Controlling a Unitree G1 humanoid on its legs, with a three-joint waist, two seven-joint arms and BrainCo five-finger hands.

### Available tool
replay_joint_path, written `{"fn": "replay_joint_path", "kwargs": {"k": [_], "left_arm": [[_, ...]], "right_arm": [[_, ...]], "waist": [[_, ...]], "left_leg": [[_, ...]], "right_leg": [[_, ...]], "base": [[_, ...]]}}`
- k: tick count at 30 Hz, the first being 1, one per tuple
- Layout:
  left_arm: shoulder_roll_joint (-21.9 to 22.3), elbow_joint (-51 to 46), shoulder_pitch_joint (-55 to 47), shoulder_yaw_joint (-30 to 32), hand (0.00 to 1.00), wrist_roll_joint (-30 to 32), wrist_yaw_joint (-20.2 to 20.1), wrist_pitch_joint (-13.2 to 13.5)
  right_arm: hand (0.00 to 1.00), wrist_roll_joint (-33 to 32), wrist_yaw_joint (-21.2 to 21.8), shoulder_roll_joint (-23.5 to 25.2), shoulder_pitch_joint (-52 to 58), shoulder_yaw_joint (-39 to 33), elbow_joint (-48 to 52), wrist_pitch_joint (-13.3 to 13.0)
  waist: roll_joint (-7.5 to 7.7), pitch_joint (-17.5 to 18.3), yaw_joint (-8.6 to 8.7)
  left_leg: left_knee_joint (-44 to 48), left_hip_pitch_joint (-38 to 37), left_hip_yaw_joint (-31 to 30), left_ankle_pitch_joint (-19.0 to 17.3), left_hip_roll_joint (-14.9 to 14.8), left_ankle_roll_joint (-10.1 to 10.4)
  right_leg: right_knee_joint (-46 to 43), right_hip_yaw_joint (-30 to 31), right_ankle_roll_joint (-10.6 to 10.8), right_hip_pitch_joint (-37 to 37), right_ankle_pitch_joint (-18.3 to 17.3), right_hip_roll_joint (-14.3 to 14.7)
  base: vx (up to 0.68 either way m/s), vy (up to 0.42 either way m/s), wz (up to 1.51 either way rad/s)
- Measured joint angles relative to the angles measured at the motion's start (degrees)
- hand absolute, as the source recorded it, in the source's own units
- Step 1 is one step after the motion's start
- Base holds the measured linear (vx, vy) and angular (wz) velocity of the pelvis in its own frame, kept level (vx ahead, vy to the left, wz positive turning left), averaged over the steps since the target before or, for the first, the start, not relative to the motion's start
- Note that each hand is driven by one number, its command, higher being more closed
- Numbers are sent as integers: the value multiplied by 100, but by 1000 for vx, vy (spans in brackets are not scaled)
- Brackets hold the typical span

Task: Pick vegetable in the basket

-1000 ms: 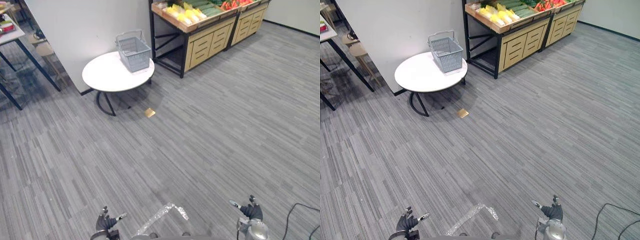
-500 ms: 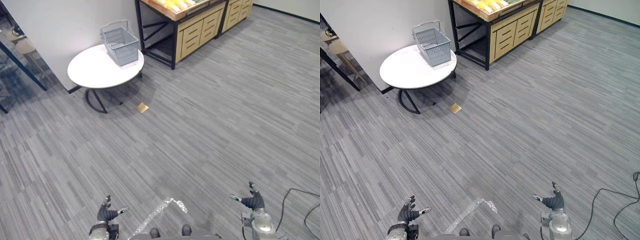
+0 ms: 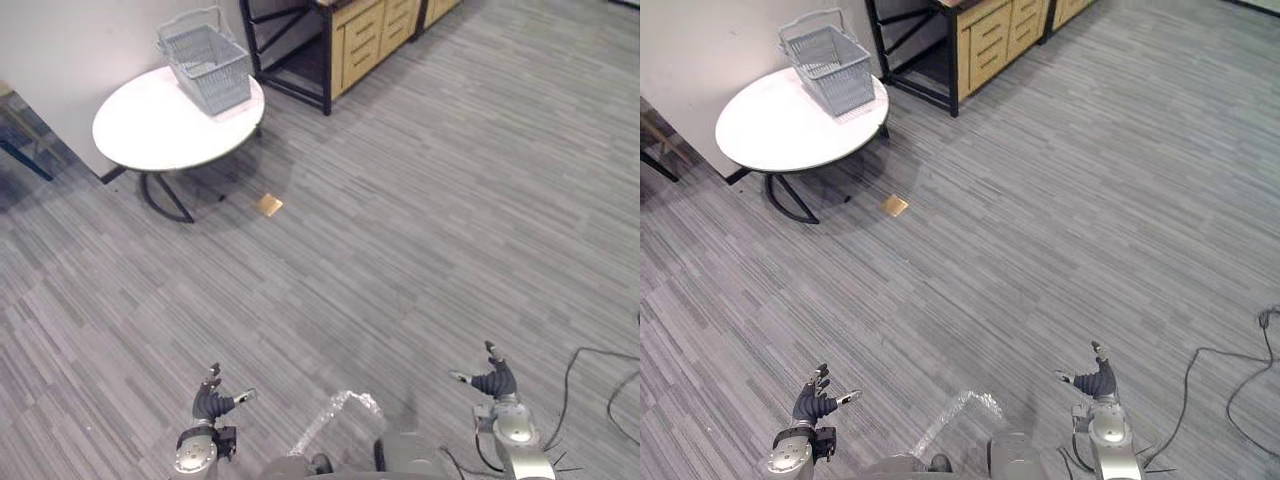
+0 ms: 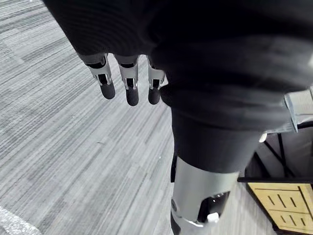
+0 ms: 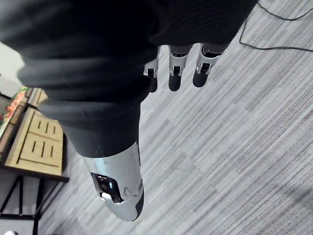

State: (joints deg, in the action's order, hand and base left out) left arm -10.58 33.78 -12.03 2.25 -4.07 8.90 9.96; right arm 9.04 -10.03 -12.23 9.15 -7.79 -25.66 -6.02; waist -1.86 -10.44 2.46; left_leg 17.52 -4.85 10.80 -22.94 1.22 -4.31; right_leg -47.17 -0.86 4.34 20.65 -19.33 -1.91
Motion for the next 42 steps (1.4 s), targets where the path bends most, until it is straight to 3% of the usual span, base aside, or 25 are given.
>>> {"fn": "replay_joint_path", "kwargs": {"k": [3, 5, 6, 7, 9, 10, 12, 15, 17, 19, 21, 23, 24, 25, 27, 28, 30, 31, 32, 34, 37, 39, 40, 41, 42], "left_arm": [[25, 16, 134, -26, 0, -13, 13, -2], [13, 66, 170, -49, 0, -36, 44, -2], [32, 83, 167, -57, 0, -36, 67, -2], [86, 159, 164, -56, 0, -35, 84, 2], [164, 279, 219, -49, 0, -36, 112, 0], [196, 279, 196, -35, 0, -34, 111, 0], [400, 239, 30, 18, 0, -31, 97, 32], [500, 137, -49, 9, 0, -31, 32, 46], [562, 56, -86, 0, 0, -30, -19, 36], [563, -6, -153, -11, 0, -26, -23, 33], [574, 4, -272, -8, 0, -27, -16, 19], [580, 4, -298, -2, 0, -27, -1, 20], [572, 28, -291, -2, 0, -26, -1, 20], [554, 71, -300, -4, 0, -25, -2, -6], [587, 148, -289, -43, 0, -18, -7, -16], [576, 292, -195, -100, 0, 1, -7, -23], [505, 343, -120, -209, 0, 9, -10, -25], [435, 447, -21, -245, 0, 17, -2, -49], [376, 500, 5, -268, 0, 23, 10, -65], [342, 500, -25, -275, 0, 20, 25, -64], [202, 503, 87, -272, 0, 17, 96, -62], [183, 522, 160, -254, 0, 19, 115, -64], [155, 566, 193, -251, 0, 24, 112, -63], [152, 640, 243, -267, 0, 40, 106, -62], [238, 764, 320, -265, 0, 45, 104, -67]], "right_arm": [[0, 16, 1, -72, -60, 2, 78, -22], [0, 20, -4, -94, -43, 51, 85, -22], [0, 26, -2, -118, -13, 82, 93, -22], [0, 29, -2, -153, -18, 81, 100, -21], [0, 34, 17, -115, -244, 135, 270, -15], [0, 34, 17, -103, -251, 178, 335, -15], [0, 17, 16, 6, -117, 344, 592, -35], [0, -85, -42, 319, 51, 333, 1021, -86], [0, -182, -126, 330, 134, 319, 1093, -89], [0, -212, -149, 319, 150, 308, 1049, -81], [0, -228, -187, 312, 117, 231, 768, -54], [0, -226, -237, 295, 41, 172, 447, -11], [0, -226, -237, 297, 8, 173, 350, -1], [0, -224, -235, 345, 35, 195, 250, 23], [0, -190, -232, 407, 124, 197, 236, 18], [0, -165, -233, 448, 125, 196, 215, 20], [0, -162, -230, 516, 160, 203, 165, 28], [0, -152, -223, 531, 134, 266, 163, 32], [0, -138, -216, 524, 66, 398, 162, 32], [0, -55, -212, 518, -32, 591, 163, 18], [0, 62, -205, 520, -222, 783, 213, -18], [0, 60, -202, 495, -228, 775, 224, -9], [0, 58, -202, 494, -166, 758, 222, -4], [0, 58, -200, 473, -121, 736, 214, 11], [0, 58, -199, 425, -97, 686, 208, 21]], "waist": [[-131, -198, 137], [-88, -200, 190], [-72, -175, 226], [-133, -146, 261], [-277, -144, 193], [-278, -145, 191], [-265, -213, 125], [-215, -283, -56], [-173, -302, -172], [-139, -314, -206], [-120, -307, -320], [-132, -283, -358], [-116, -281, -357], [47, -185, -375], [260, -35, -380], [391, 25, -353], [513, 50, -299], [519, 41, -281], [483, 14, -243], [406, -16, -176], [289, -88, -85], [366, -130, -10], [370, -153, 27], [488, -147, 109], [333, -158, 152]], "left_leg": [[-257, -408, -490, 2, -169, 2], [-414, -702, -883, 50, -192, 240], [-447, -844, -1072, 20, -201, 326], [-442, -886, -1192, 2, -265, 406], [33, -697, -1290, 526, -375, 1075], [414, -568, -1302, 753, -370, 1155], [2970, 264, -1099, 1935, -657, 1298], [4707, 1582, -294, 1477, -1284, 794], [4169, 2200, 65, 1174, -1373, 615], [2646, 2427, 213, 1136, -1189, 551], [398, 2433, -6, 1381, -849, 861], [-675, 2418, -146, 1615, -784, 993], [-709, 2454, -167, 1857, -784, 920], [-458, 2492, -157, 2274, -634, 691], [111, 2648, -118, 2314, -415, 491], [446, 2617, -8, 1998, -282, 240], [542, 2253, 90, 1581, -101, 97], [480, 1879, 117, 1369, -38, 14], [362, 1401, 116, 1203, -13, -42], [56, 801, 100, 1091, -34, -65], [-437, 10, -10, 919, -121, -7], [-577, -304, -191, 802, -129, 54], [-632, -419, -328, 755, -102, 120], [-744, -624, -578, 650, -87, 273], [-767, -739, -830, 589, -217, 377]], "right_leg": [[1167, -351, -219, 531, 312, 226], [2719, -366, -305, 672, 1560, 319], [2792, -342, -479, 640, 2272, 293], [2630, -355, -708, 665, 2391, 301], [2118, -578, -867, 682, 1903, 271], [2147, -621, -885, 528, 1784, 270], [2731, -722, -961, -633, 1490, 350], [3504, -734, -1069, -1771, 1347, 501], [3741, -728, -1103, -2169, 1152, 472], [3850, -697, -1050, -2467, 975, 396], [3850, -500, -847, -2813, 723, 276], [3949, -326, -647, -3029, 521, 259], [3943, -267, -582, -3101, 411, 236], [3844, -147, -421, -3143, 169, 29], [3504, 77, -196, -3106, -41, -274], [2822, 190, -131, -2909, -68, -452], [1062, 329, 420, -2293, 345, -651], [-236, 392, 539, -1812, 686, -730], [-1111, 364, 321, -1460, 575, -712], [-1438, 158, -9, -1059, 388, -651], [-513, -114, -73, 18, 212, -300], [958, -48, -1, 232, 431, -107], [1959, 35, -1, 208, 822, -61], [2712, 146, 39, 26, 1938, -36], [2661, 36, -220, -65, 2058, 43]], "base": [[408, -23, 91], [547, -98, 102], [444, -119, 91], [665, -190, 63], [611, -188, 36], [566, -199, 36], [613, -195, 35], [437, -127, 10], [366, -67, 8], [370, -5, -4], [430, 57, -33], [512, 144, -46], [632, 246, -48], [574, 227, -51], [669, 247, -48], [637, 245, -21], [618, 244, -4], [595, 207, -3], [590, 189, -7], [515, 125, -9], [565, 12, 16], [400, -65, 49], [418, -119, 78], [734, -225, 89], [526, -172, 64]]}}
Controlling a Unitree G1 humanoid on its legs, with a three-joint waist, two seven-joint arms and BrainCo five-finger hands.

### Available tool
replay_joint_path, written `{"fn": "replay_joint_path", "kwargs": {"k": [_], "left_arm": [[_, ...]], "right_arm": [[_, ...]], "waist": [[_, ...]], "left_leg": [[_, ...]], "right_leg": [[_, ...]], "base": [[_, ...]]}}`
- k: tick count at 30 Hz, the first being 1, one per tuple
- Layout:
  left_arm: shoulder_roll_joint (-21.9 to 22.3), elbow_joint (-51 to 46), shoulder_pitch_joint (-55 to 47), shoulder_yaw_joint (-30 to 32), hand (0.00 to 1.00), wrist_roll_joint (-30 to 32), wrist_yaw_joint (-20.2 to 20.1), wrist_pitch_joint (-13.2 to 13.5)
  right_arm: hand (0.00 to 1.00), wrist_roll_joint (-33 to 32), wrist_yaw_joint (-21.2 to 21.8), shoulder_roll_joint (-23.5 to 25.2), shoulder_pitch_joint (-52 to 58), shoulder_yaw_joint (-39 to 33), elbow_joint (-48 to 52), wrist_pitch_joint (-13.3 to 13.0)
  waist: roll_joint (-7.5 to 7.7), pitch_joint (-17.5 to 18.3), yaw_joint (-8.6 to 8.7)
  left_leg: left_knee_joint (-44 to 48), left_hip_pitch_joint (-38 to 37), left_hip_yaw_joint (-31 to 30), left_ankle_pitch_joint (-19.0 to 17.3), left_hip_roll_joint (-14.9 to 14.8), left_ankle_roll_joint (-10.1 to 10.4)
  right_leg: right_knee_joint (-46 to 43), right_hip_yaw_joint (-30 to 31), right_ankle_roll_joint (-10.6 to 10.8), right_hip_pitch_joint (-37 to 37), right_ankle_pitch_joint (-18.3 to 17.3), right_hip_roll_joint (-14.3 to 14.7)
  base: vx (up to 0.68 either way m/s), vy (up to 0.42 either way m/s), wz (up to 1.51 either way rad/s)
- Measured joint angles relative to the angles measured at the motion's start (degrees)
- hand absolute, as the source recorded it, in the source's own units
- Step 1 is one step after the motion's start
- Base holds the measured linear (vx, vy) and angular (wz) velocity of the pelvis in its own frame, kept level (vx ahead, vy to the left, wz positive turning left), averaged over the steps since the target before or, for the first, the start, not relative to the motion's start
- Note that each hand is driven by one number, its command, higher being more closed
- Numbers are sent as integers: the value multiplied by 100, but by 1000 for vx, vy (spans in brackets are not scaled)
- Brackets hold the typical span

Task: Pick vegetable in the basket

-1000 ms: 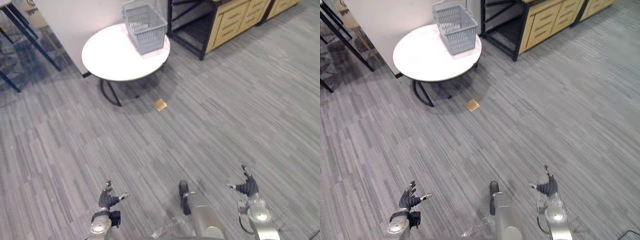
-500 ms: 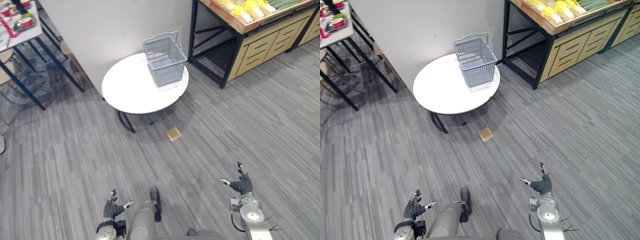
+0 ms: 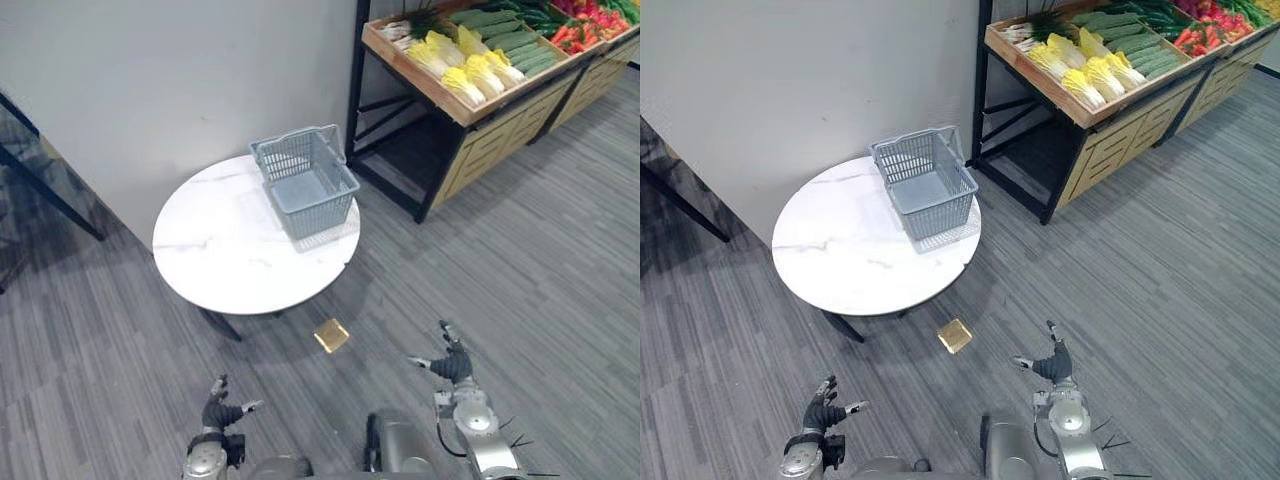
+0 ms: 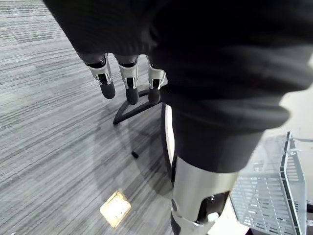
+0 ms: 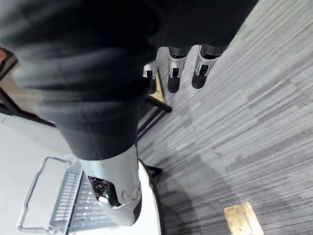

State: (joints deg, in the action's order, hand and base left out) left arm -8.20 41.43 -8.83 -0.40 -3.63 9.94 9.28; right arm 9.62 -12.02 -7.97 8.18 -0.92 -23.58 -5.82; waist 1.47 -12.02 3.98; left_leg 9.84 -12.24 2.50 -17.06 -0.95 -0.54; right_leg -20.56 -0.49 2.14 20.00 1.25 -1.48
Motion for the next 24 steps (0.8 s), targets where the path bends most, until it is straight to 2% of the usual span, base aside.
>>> {"fn": "replay_joint_path", "kwargs": {"k": [1, 2, 4, 5, 6, 7, 8, 9, 10, 11, 12, 14, 15, 16, 17, 18, 20, 22, 23, 24], "left_arm": [[13, -14, -1, 12, 0, 13, -3, 14], [31, -37, -24, 46, 0, 63, 0, 11], [100, -46, -24, 73, 0, 105, -3, 11], [182, -116, -31, 88, 0, 108, -7, 9], [320, -341, -141, 117, 0, 108, -7, 11], [376, -458, -230, 120, 0, 109, -8, 22], [431, -564, -376, 116, 0, 108, -26, 17], [448, -577, -404, 118, 0, 108, -42, 6], [456, -606, -527, 116, 0, 106, -101, 0], [455, -610, -561, 114, 0, 106, -115, -8], [452, -608, -587, 114, 0, 107, -115, -11], [451, -547, -581, 113, 0, 121, -118, -16], [452, -508, -558, 111, 0, 150, -120, -17], [455, -478, -509, 105, 0, 168, -118, -15], [469, -470, -525, 101, 0, 169, -116, -15], [424, -390, -480, 103, 0, 172, -115, -14], [269, -267, -346, 102, 0, 211, -116, -9], [230, -249, -364, 99, 0, 213, -118, -14], [227, -232, -399, 98, 0, 214, -118, -15], [209, -229, -452, 99, 0, 213, -117, -15]], "right_arm": [[0, 0, 0, -3, -19, -31, 23, 0], [0, 0, 5, 20, -14, -35, 124, 7], [0, 0, 44, 46, 126, -32, 353, 11], [0, 0, 89, 88, 268, -30, 555, 13], [0, -3, 95, 78, 417, 11, 823, 10], [0, -4, 94, 75, 478, 33, 937, 3], [0, -16, 83, 102, 485, 38, 1049, -8], [0, -21, 77, 107, 488, 33, 1087, -11], [0, -27, 66, 144, 489, 17, 1099, -17], [0, -26, 56, 155, 486, 4, 1096, -14], [0, -25, 48, 152, 485, -15, 1085, -9], [0, -2, 38, 153, 459, -178, 872, 7], [0, 1, 41, 142, 454, -231, 797, 21], [0, 4, 33, 72, 462, -302, 690, 32], [0, 7, 20, -10, 467, -364, 674, 62], [0, 11, 3, 33, 442, -364, 599, 95], [0, 16, -16, 163, 442, -278, 561, 124], [0, 34, -17, 198, 338, -237, 561, 124], [0, 67, -18, 186, 205, -209, 560, 124], [0, 140, -21, 178, 47, -149, 560, 123]], "waist": [[-30, -4, -29], [-32, -8, -61], [-98, -7, 3], [-154, -4, 28], [-238, -29, -35], [-297, -26, -102], [-360, 11, -177], [-355, 22, -179], [-268, 51, -226], [-274, 70, -265], [-268, 70, -309], [-258, 73, -328], [-256, 71, -337], [-327, 93, -326], [-477, 89, -327], [-471, 107, -317], [-121, 132, -336], [-34, 143, -343], [-35, 133, -351], [11, 108, -370]], "left_leg": [[32, 14, -67, 48, -52, 72], [229, 31, -142, 144, -78, 236], [854, 154, -287, 186, -155, 309], [1881, 459, -365, 364, -253, 609], [3208, 977, -320, 854, -490, 1034], [3828, 1203, -210, 930, -691, 1087], [4682, 1589, 157, 868, -1058, 999], [4894, 1725, 316, 806, -1184, 898], [4863, 1939, 610, 689, -1309, 695], [4467, 2100, 827, 579, -1326, 531], [4163, 2175, 932, 530, -1297, 452], [2418, 2233, 1142, 512, -1079, 420], [1945, 2231, 1132, 572, -984, 446], [939, 2193, 1088, 1237, -820, 476], [634, 2202, 1005, 1869, -818, 418], [654, 2122, 1037, 1741, -789, 338], [441, 2038, 1063, 1721, -497, 297], [407, 2037, 1134, 1648, -407, 228], [438, 1987, 1184, 1441, -352, 182], [482, 1923, 1256, 1218, -234, 185]], "right_leg": [[-149, -9, -134, 41, -97, 23], [-700, -112, -339, 132, -508, -27], [-849, -354, -385, -110, -874, -97], [-705, -584, -426, -498, -1034, -104], [-397, -690, -470, -974, -1065, 22], [-230, -709, -487, -1198, -1074, 109], [44, -709, -524, -1584, -1096, 244], [150, -719, -554, -1714, -1115, 256], [333, -673, -660, -1951, -1194, 231], [512, -588, -636, -2143, -1208, 179], [579, -547, -624, -2216, -1214, 129], [667, -499, -497, -2440, -1186, -98], [667, -486, -443, -2465, -1217, -168], [659, -431, -233, -2515, -1341, -205], [667, -383, -87, -2588, -1440, -130], [668, -352, -23, -2614, -1498, -149], [736, -143, 46, -2597, -1532, -423], [787, -9, 75, -2574, -1526, -510], [741, 97, 142, -2555, -1564, -586], [568, 262, 315, -2497, -1691, -682]], "base": [[590, -227, 37], [360, -160, 33], [434, -195, 67], [486, -224, 77], [465, -206, 55], [338, -130, 3], [246, -69, -14], [280, -65, -13], [273, -28, -16], [271, -3, -22], [296, 52, -23], [323, 100, -10], [380, 184, -6], [355, 241, -12], [330, 248, -8], [190, 163, 6], [182, 173, 4], [155, 169, -14], [109, 178, -41], [57, 149, -49]]}}
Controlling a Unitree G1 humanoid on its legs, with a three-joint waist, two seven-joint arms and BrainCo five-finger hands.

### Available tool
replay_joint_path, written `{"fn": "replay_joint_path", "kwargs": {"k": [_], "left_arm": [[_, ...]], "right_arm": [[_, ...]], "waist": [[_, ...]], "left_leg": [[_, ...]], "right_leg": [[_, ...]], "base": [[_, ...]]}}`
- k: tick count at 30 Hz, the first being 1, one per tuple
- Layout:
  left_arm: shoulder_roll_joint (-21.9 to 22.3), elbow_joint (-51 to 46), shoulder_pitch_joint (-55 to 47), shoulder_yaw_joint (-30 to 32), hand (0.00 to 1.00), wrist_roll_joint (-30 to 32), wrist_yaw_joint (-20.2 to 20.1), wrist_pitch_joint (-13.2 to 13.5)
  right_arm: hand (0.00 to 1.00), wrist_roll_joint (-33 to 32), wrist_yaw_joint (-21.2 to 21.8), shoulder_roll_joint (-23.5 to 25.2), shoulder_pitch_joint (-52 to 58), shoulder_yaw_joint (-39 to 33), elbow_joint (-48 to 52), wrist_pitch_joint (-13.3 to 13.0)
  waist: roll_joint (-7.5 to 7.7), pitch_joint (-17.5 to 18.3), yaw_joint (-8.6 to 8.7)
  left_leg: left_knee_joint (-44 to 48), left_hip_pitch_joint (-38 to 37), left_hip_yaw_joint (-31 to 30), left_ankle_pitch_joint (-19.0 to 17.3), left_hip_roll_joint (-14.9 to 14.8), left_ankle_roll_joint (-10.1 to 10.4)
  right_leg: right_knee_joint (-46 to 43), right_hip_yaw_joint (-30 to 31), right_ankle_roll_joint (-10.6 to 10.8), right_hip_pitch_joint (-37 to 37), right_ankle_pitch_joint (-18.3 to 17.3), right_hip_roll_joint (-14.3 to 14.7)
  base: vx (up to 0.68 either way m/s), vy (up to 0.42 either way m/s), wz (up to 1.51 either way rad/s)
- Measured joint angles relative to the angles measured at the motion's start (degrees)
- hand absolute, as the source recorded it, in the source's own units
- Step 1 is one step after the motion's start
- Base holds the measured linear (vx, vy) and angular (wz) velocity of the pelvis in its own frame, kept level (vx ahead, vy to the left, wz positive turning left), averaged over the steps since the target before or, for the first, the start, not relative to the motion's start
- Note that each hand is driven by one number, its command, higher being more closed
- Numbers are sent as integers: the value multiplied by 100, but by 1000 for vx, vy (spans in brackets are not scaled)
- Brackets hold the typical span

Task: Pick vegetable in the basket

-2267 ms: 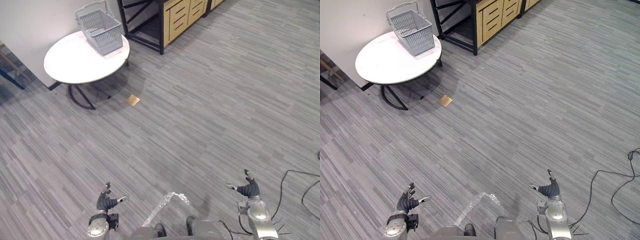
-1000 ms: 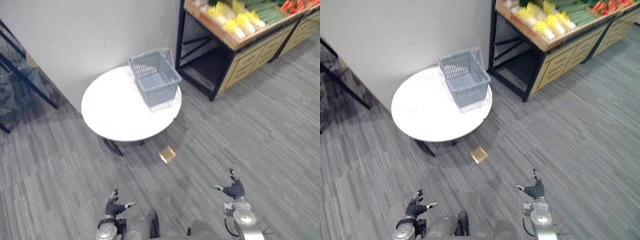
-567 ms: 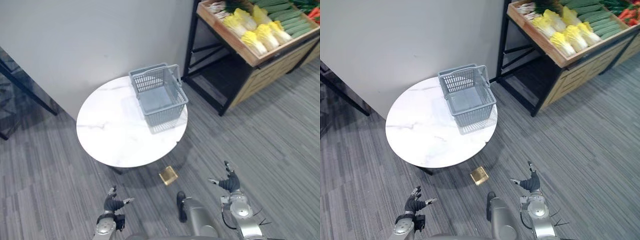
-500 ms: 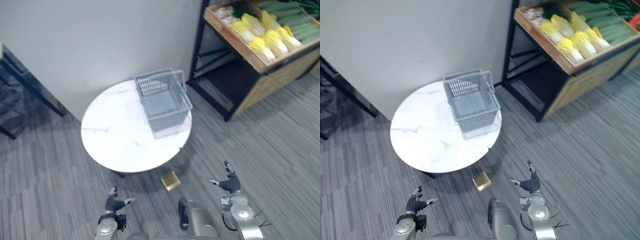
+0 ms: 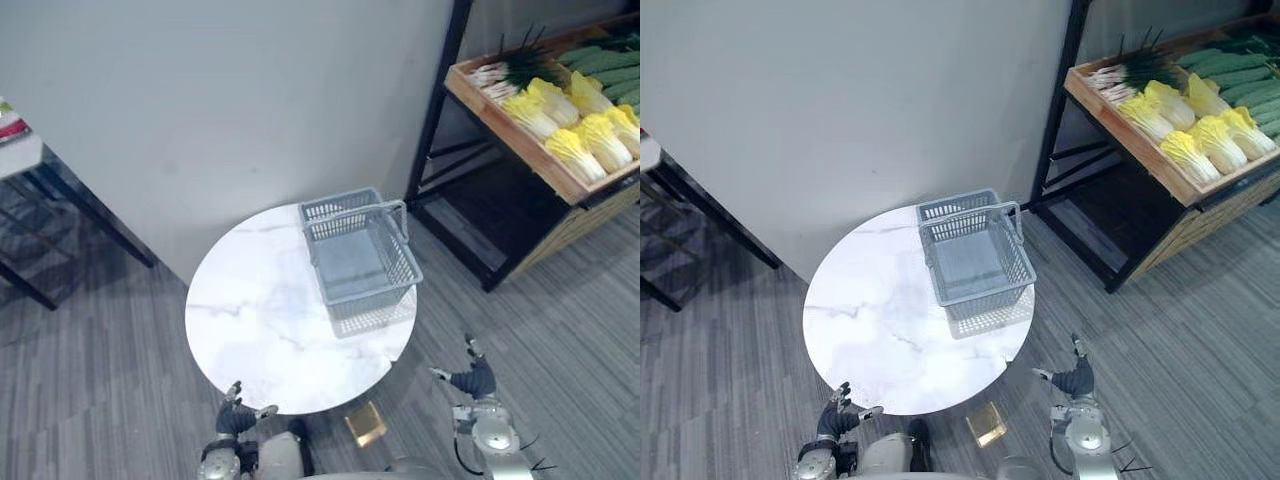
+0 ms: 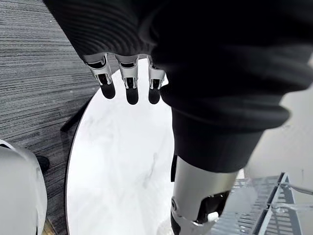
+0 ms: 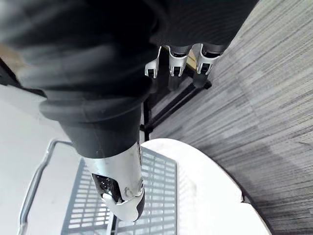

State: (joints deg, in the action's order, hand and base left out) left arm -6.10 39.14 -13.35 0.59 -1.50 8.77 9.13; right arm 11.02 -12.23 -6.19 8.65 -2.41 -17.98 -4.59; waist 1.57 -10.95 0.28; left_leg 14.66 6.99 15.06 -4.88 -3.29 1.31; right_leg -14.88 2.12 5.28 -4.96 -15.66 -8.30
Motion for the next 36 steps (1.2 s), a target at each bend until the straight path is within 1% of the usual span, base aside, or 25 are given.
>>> {"fn": "replay_joint_path", "kwargs": {"k": [1, 2, 3, 4, 5, 6, 7, 8, 9, 10, 12, 13, 16, 18, 20, 21, 22, 23, 24, 26, 28, 30, 31, 33, 36], "left_arm": [[2, 0, -27, -9, 0, 0, 0, 0], [0, 20, -59, -48, 0, 1, 0, 0], [-38, 41, -58, -64, 0, 2, 0, 1], [-81, 46, -48, -71, 0, 3, 2, 3], [-200, 92, -6, -98, 0, 3, 8, 4], [-296, 122, 22, -102, 0, 5, 16, 14], [-325, 183, 84, -102, 0, 5, 18, 18], [-393, 248, 131, -102, 0, 5, 23, 23], [-383, 359, 207, -130, 0, 24, 12, 24], [-364, 372, 217, -149, 0, 41, 13, 26], [-364, 374, 204, -172, 0, 124, 14, 41], [-373, 376, 212, -172, 0, 128, 16, 41], [-387, 480, 213, -248, 0, 256, 14, 42], [-376, 577, 212, -339, 0, 285, 10, 46], [-377, 637, 241, -399, 0, 282, 13, 64], [-377, 637, 250, -427, 0, 281, 18, 82], [-378, 641, 269, -478, 0, 270, 23, 112], [-355, 640, 336, -510, 0, 245, 23, 131], [-351, 631, 353, -510, 0, 233, 24, 142], [-355, 643, 360, -508, 0, 186, 73, 153], [-355, 644, 346, -509, 0, 164, 129, 153], [-358, 643, 347, -509, 0, 95, 132, 183], [-358, 650, 345, -509, 0, 85, 133, 202], [-360, 657, 347, -508, 0, -16, 137, 257], [-364, 665, 365, -505, 0, -19, 153, 266]], "right_arm": [[0, 46, 0, -22, -82, 45, 0, -1], [0, 91, 0, -78, -223, 141, 11, 1], [0, 155, -8, -116, -248, 228, 146, 1], [0, 208, -12, -116, -253, 255, 216, -1], [0, 323, -11, -130, -244, 328, 359, -4], [0, 415, -26, -197, -272, 379, 501, -59], [0, 492, -39, -283, -304, 424, 575, -85], [0, 587, -43, -462, -450, 538, 622, -152], [0, 693, -65, -652, -622, 585, 670, -173], [0, 779, -91, -740, -715, 650, 683, -174], [0, 1083, -159, -1186, -1323, 992, 709, -176], [0, 1226, -158, -1349, -1558, 1177, 707, -175], [0, 1478, -158, -1675, -2221, 1623, 705, -183], [0, 1576, -174, -1778, -2723, 1815, 623, -189], [0, 1658, -266, -1882, -3483, 2053, 220, -202], [0, 1659, -275, -1920, -3656, 2098, 87, -201], [0, 1659, -285, -1976, -3877, 2152, -95, -198], [0, 1659, -299, -2105, -4248, 2255, -447, -162], [0, 1659, -305, -2172, -4412, 2327, -597, -154], [0, 1680, -337, -2396, -5068, 2553, -1137, -136], [0, 1686, -396, -2476, -5473, 2561, -1425, -121], [0, 1685, -425, -2694, -6008, 2595, -1821, -101], [0, 1685, -426, -2752, -6107, 2614, -1921, -90], [0, 1696, -416, -2948, -6456, 2780, -2386, -23], [0, 1787, -371, -3071, -6768, 2826, -2996, 69]], "waist": [[-10, -3, 0], [-64, -14, -2], [-70, -13, 51], [-69, -28, 70], [-61, -26, 92], [-79, -42, 117], [-60, -36, 118], [23, -18, 130], [58, 20, 167], [-18, 34, 165], [-249, 48, 158], [-304, 38, 137], [-368, 34, 39], [-409, 11, 25], [-499, -41, 21], [-529, -57, 17], [-582, -87, -6], [-683, -181, -82], [-718, -230, -106], [-847, -351, -144], [-916, -424, -159], [-1017, -578, -147], [-1033, -590, -161], [-1087, -627, -213], [-1183, -699, -290]], "left_leg": [[38, -11, 35, -121, 14, -11], [30, -65, 45, -194, 18, -45], [11, -115, 37, -219, 42, -89], [-11, -167, 10, -234, 45, -111], [-84, -265, -87, -247, 35, -128], [-112, -296, -174, -241, 32, -134], [-105, -297, -228, -213, 32, -159], [-45, -290, -284, -177, 95, -101], [-45, -280, -457, -148, 192, -65], [-91, -273, -516, -116, 191, -43], [-443, -164, -605, 89, 134, -18], [-583, -145, -639, 174, 135, -12], [-842, -147, -717, 307, 124, 6], [-894, -118, -748, 339, 135, 1], [-954, -2, -795, 412, 166, -38], [-1008, 20, -815, 464, 184, -48], [-1090, 54, -874, 536, 214, -56], [-1212, 75, -934, 636, 221, -72], [-1258, 77, -964, 672, 222, -80], [-1386, 190, -1050, 811, 235, -87], [-1511, 257, -1102, 937, 241, -95], [-1716, 288, -1248, 1114, 246, -88], [-1763, 312, -1284, 1147, 245, -86], [-1920, 407, -1379, 1306, 227, -74], [-1997, 499, -1481, 1413, 221, -53]], "right_leg": [[-167, 90, 14, 67, -33, -24], [-671, 221, 40, 290, -27, -25], [-1294, 298, 134, 571, 32, -14], [-1636, 316, 164, 741, 98, 8], [-1874, 423, 75, 922, -35, 128], [-1720, 490, 11, 1068, -156, 253], [-1557, 539, -7, 1140, -160, 319], [-990, 566, -164, 1216, 114, 371], [-815, 436, -95, 1158, 113, 340], [-673, 388, -100, 1113, 160, 335], [-183, 283, -114, 1123, 419, 384], [-25, 267, -121, 1122, 509, 421], [300, 222, -131, 1059, 667, 456], [464, 160, -102, 997, 735, 470], [687, 114, -103, 1008, 859, 442], [751, 104, -102, 1019, 899, 429], [839, 84, -93, 1028, 950, 407], [922, 53, -103, 1043, 1013, 381], [928, 25, -111, 1052, 1024, 373], [925, -54, -119, 1185, 1067, 364], [920, -101, -122, 1287, 1106, 366], [919, -220, -127, 1362, 1148, 374], [912, -237, -127, 1398, 1154, 381], [887, -329, -132, 1535, 1181, 407], [818, -412, -132, 1649, 1186, 418]], "base": [[35, 118, -55], [36, 106, -31], [48, 102, -17], [45, 100, 9], [52, 62, 23], [55, 33, 30], [74, -27, 44], [93, -62, 55], [104, -53, 54], [127, -8, 40], [100, 3, 17], [75, -22, 9], [77, -17, 5], [113, -25, 6], [39, 14, 6], [11, 27, 14], [-6, 30, 19], [-24, 21, 20], [-38, 8, 24], [-87, -2, 20], [-83, -2, 15], [-99, -6, 24], [-100, -9, 23], [-82, -16, 18], [-48, -23, 15]]}}
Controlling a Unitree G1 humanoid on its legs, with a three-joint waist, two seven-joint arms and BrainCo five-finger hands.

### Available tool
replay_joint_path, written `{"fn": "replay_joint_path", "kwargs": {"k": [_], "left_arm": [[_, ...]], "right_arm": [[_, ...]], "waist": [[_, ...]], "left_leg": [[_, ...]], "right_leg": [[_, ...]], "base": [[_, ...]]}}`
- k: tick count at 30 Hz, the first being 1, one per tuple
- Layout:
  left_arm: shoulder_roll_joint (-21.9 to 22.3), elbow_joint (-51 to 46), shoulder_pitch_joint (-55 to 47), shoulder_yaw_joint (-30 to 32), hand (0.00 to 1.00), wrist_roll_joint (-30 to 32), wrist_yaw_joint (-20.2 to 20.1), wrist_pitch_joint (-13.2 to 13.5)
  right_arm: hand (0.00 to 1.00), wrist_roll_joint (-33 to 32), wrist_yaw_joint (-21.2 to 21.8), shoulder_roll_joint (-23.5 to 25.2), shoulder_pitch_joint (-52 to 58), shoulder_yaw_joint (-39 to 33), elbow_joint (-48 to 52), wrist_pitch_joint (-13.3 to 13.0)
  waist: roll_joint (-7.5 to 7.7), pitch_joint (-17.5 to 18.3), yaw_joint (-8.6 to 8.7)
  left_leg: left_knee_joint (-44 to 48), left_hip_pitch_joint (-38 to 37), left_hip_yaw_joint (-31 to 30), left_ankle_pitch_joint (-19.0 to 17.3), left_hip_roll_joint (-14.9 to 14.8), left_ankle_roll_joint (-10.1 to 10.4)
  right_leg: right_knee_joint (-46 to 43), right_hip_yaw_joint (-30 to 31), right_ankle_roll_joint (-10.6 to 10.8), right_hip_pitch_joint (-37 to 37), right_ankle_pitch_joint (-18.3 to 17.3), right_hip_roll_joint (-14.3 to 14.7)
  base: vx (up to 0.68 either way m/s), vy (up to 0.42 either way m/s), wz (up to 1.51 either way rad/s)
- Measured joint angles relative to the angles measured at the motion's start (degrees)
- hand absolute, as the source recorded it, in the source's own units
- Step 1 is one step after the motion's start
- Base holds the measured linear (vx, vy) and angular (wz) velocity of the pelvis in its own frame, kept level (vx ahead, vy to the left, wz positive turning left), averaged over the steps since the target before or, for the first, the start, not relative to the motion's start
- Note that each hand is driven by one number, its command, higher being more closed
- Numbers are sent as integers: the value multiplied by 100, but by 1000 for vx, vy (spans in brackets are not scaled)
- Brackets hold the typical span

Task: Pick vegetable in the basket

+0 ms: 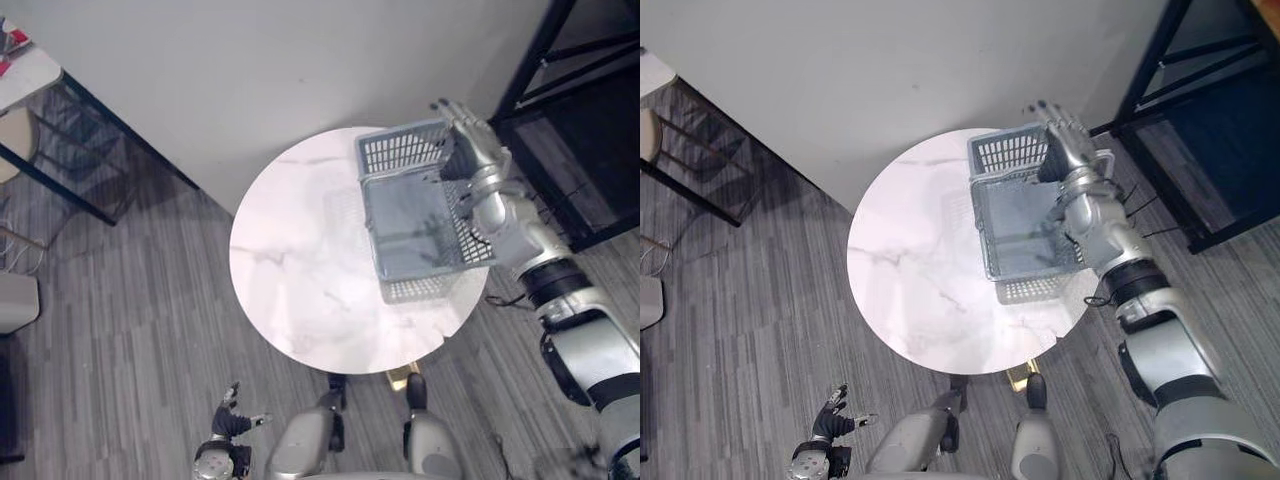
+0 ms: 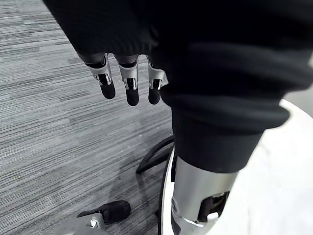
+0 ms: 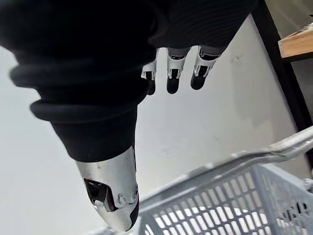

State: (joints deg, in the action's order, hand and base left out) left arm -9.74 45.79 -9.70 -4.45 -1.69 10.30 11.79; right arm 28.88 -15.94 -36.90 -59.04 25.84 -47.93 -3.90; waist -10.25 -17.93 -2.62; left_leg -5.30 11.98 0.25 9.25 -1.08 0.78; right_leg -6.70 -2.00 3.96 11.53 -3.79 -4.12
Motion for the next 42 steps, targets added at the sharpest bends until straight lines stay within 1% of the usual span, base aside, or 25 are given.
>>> {"fn": "replay_joint_path", "kwargs": {"k": [4, 5, 6, 7, 8, 11, 16, 19, 21, 22, 24, 25, 27, 29, 30, 32, 33, 34, 35, 36, 37, 38, 40, 42], "left_arm": [[-3, 61, 16, 1, 0, -4, 2, 5], [-7, 70, 51, 1, 0, -5, 2, 6], [-8, 88, 84, 1, 0, -13, 2, 6], [-7, 89, 139, 0, 0, -51, 0, 9], [-10, 89, 184, 0, 0, -54, 0, 17], [-16, 77, 207, 1, 0, -53, 0, 64], [-28, 73, 207, 2, 0, -53, -2, 62], [-27, -1, 206, 11, 0, -48, -5, 54], [4, -81, 200, 31, 0, -43, -8, 8], [11, -109, 196, 36, 0, -42, -9, -5], [14, -200, 184, 65, 0, -38, -25, -35], [17, -233, 180, 77, 0, -37, -27, -38], [96, -337, 170, 273, 0, 14, -37, -87], [104, -392, 163, 357, 0, 19, -39, -148], [107, -429, 151, 407, 0, 20, -42, -156], [102, -525, 90, 576, 0, 19, -42, -173], [104, -555, 74, 616, 0, 19, -44, -187], [104, -582, 40, 710, 0, 18, -46, -204], [97, -605, -14, 768, 0, 17, -47, -231], [96, -613, -52, 786, 0, 16, -47, -248], [96, -613, -116, 808, 0, 17, -52, -265], [103, -628, -144, 857, 0, 16, -99, -281], [101, -739, -218, 942, 0, 12, -157, -309], [90, -857, -237, 986, 0, 11, -157, -329]], "right_arm": [[0, 102, 131, -51, -117, 5, -356, 25], [100, 103, 166, -61, -117, 5, -527, 36], [100, 104, 206, -63, -117, 5, -610, 47], [100, 117, 241, -85, -117, 6, -737, 49], [100, 130, 252, -116, -125, 3, -740, 50], [100, 157, 265, -144, -189, -3, -737, 43], [100, 75, 294, -202, -133, -80, -617, 38], [100, -223, 364, -311, 383, -369, 39, 40], [100, -480, 360, -304, 1151, -829, 725, 44], [100, -537, 359, -304, 1364, -967, 919, 46], [100, -925, 363, -280, 2274, -1517, 1732, 44], [100, -1056, 366, -250, 2548, -1686, 1962, 40], [100, -1611, 363, 109, 3563, -2378, 2719, 18], [100, -1919, 366, 366, 4164, -2706, 3151, 15], [100, -1975, 367, 437, 4341, -2794, 3295, 14], [100, -2172, 376, 698, 5049, -3163, 3757, -10], [100, -2235, 381, 770, 5219, -3274, 3828, -23], [100, -2378, 392, 920, 5528, -3445, 3911, -27], [100, -2489, 424, 1064, 5853, -3596, 3997, -27], [100, -2543, 460, 1132, 5998, -3665, 4029, -28], [100, -2648, 498, 1267, 6244, -3790, 4040, -28], [100, -2741, 507, 1425, 6479, -3916, 4040, -29], [100, -2848, 582, 1657, 6801, -4032, 4039, -27], [100, -2951, 628, 1908, 7101, -4131, 4033, -26]], "waist": [[-97, -68, -26], [-117, -79, -34], [-123, -81, -60], [-127, -83, -133], [-131, -85, -150], [-132, -85, -149], [-132, -85, -135], [-123, -91, -129], [-108, -101, -107], [-95, -110, -85], [-46, -121, 119], [-30, -126, 173], [55, -126, 310], [137, -102, 414], [172, -88, 441], [323, 22, 538], [371, 46, 536], [479, 113, 547], [573, 252, 583], [609, 324, 611], [666, 439, 699], [720, 482, 749], [758, 580, 799], [757, 651, 821]], "left_leg": [[0, 111, -100, 47, 1, 33], [-1, 135, -157, 65, 2, 56], [-1, 138, -165, 67, 0, 59], [-1, 138, -166, 70, -5, 62], [-1, 139, -185, 74, -4, 68], [-1, 153, -193, 80, 5, 76], [-1, 161, -161, 82, -5, 79], [-4, 133, -132, 82, -8, 79], [-6, -7, -102, 80, 5, 81], [-6, -52, -101, 79, 8, 82], [-7, -144, -111, 73, 10, 87], [-7, -163, -107, 73, 10, 88], [-9, -303, 0, 52, 0, 110], [-10, -424, 76, 23, -5, 124], [-10, -452, 117, 8, -4, 123], [-10, -529, 237, -72, -56, 141], [-10, -568, 288, -93, -68, 138], [-10, -647, 380, -127, -89, 139], [-10, -676, 442, -179, -92, 166], [-10, -685, 471, -196, -92, 160], [-10, -718, 488, -207, -94, 145], [-10, -821, 538, -230, -95, 135], [-10, -933, 646, -278, -95, 134], [-10, -1012, 726, -301, -96, 127]], "right_leg": [[-28, -81, 0, 83, -1, -1], [-28, -125, -2, 84, -4, -1], [-30, -133, -5, 85, -6, 1], [-47, -131, -18, 95, -17, 6], [-90, -150, -30, 105, -47, 5], [-256, -151, -25, 196, -134, -11], [-293, -106, -31, 245, -142, -2], [-306, -75, -30, 245, -143, -2], [-291, -36, -28, 127, -142, -15], [-274, -24, -28, 82, -141, -18], [-214, -39, -6, -53, -128, -21], [-213, -34, -4, -71, -126, -21], [-195, 61, 18, -168, -109, -9], [-156, 116, 41, -250, -89, 0], [-128, 150, 47, -263, -82, 6], [22, 297, 46, -343, 9, 49], [72, 351, 53, -376, 24, 64], [145, 435, 71, -439, 53, 84], [209, 504, 82, -440, 79, 99], [228, 531, 78, -441, 83, 103], [270, 549, 81, -485, 94, 101], [290, 595, 91, -572, 100, 100], [297, 698, 86, -635, 104, 105], [292, 771, 63, -677, 125, 105]], "base": [[-8, -11, 12], [11, -13, 14], [15, -17, 9], [19, -22, 4], [20, -23, 5], [7, -7, 2], [11, -12, -4], [18, -11, -7], [28, -9, -10], [14, -2, -4], [0, 0, 0], [-13, 7, -4], [-13, 4, -20], [-19, -4, -24], [-45, 5, -36], [-31, 2, -36], [1, -7, -35], [-11, -3, -38], [-5, -3, -36], [18, -8, -21], [56, -9, -16], [55, -8, -15], [34, -2, -26], [29, -3, -24]]}}
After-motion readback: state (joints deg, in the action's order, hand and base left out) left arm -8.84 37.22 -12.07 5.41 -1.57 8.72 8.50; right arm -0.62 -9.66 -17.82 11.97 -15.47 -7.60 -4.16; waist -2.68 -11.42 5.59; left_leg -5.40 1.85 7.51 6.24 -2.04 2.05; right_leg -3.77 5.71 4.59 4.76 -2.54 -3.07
